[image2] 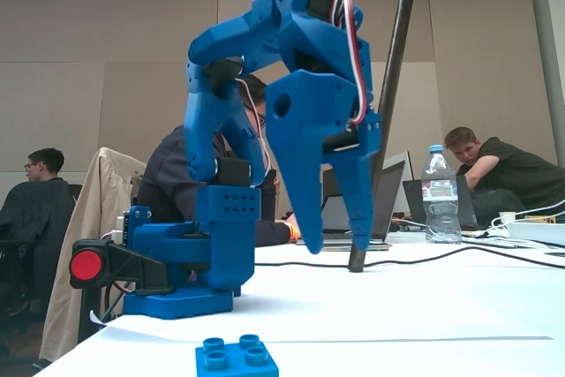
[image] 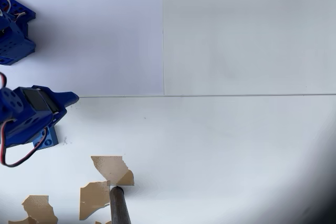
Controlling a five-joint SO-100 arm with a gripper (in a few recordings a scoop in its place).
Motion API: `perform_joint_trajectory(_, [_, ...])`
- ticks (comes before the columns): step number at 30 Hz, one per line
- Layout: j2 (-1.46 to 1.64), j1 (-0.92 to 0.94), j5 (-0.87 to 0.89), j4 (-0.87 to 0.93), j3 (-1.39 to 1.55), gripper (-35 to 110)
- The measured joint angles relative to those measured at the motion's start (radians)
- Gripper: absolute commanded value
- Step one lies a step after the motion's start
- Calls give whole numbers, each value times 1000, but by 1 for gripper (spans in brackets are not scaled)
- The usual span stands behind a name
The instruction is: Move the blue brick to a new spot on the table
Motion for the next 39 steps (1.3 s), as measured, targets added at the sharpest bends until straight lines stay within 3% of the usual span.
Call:
perform_joint_trajectory(8, [20,-512,169,-187,98,0])
perform_joint_trajectory(18, [272,-838,233,-258,382,0])
perform_joint_trajectory(28, [765,-905,161,-253,784,0])
perform_joint_trajectory(39, [1247,-842,67,-66,1020,0])
